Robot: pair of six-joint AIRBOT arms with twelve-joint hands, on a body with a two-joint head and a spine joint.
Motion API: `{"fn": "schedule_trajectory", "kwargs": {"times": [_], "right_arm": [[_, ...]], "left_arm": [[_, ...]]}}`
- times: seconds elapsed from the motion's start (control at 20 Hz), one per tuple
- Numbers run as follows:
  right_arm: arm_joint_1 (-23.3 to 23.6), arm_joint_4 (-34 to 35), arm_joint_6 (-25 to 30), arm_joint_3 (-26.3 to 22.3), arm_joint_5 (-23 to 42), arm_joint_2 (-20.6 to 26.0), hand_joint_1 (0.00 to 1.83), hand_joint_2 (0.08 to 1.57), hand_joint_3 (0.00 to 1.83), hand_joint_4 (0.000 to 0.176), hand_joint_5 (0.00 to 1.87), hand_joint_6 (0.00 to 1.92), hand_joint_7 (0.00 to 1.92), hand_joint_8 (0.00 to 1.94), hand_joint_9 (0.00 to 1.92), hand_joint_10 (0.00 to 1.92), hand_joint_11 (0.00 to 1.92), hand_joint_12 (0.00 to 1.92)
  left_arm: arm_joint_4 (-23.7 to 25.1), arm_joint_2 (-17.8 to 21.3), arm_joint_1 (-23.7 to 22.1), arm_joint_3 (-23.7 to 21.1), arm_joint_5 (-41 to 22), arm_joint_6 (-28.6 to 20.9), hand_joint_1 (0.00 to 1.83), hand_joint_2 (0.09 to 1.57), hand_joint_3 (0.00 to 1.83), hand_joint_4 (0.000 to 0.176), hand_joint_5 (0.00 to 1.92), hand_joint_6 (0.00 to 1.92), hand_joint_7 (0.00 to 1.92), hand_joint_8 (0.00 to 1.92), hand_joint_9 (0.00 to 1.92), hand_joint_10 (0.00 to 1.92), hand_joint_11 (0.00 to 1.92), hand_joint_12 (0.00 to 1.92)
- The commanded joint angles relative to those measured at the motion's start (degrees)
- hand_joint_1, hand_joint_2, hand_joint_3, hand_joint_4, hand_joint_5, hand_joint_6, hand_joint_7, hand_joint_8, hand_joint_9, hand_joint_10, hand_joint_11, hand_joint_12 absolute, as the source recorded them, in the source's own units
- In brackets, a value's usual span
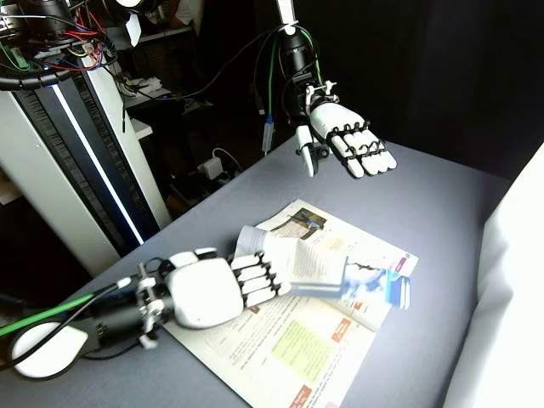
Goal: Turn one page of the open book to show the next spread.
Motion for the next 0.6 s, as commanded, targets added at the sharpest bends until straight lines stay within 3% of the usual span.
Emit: {"fn": "schedule_trajectory", "kwargs": {"times": [0.0, 0.2, 0.3, 0.55], "right_arm": [[0.8, 2.5, 0.2, 0.3, 5.9, -0.6, 0.03, 1.28, 0.0, 0.0, 0.03, 0.01, 0.0, 0.0, 0.0, 0.0, 0.0, 0.0], [2.4, 2.5, -0.1, 2.2, 7.3, -4.2, 0.0, 1.31, 0.01, 0.0, 0.03, 0.01, 0.01, 0.0, 0.02, 0.01, 0.0, 0.0], [3.5, 2.5, -0.9, 3.1, 7.9, -6.1, 0.0, 1.29, 0.0, 0.0, 0.0, 0.0, 0.0, 0.0, 0.0, 0.0, 0.0, 0.0], [5.7, 2.2, -2.1, 4.4, 8.6, -9.3, 0.0, 1.3, 0.0, 0.0, 0.0, 0.0, 0.0, 0.0, 0.0, 0.0, 0.0, 0.0]], "left_arm": [[-1.0, 0.6, -0.2, 0.0, -7.5, 0.1, 0.0, 1.46, 0.0, 0.039, 0.0, 0.0, 0.0, 0.0, 0.0, 0.0, 0.0, 0.0], [-1.2, 1.0, -0.1, 0.0, -7.9, 0.2, 0.0, 1.45, 0.0, 0.026, 0.01, 0.01, 0.0, 0.0, 0.0, 0.0, 0.0, 0.0], [-1.2, 1.3, -0.1, -0.1, -8.0, 0.3, 0.0, 1.42, 0.0, 0.036, 0.01, 0.0, 0.0, 0.0, 0.0, 0.0, 0.0, 0.0], [-2.4, 2.1, 0.5, -0.4, -10.0, 1.1, 0.0, 1.42, 0.0, 0.029, 0.05, 0.01, 0.0, 0.0, 0.0, 0.0, 0.01, 0.01]]}}
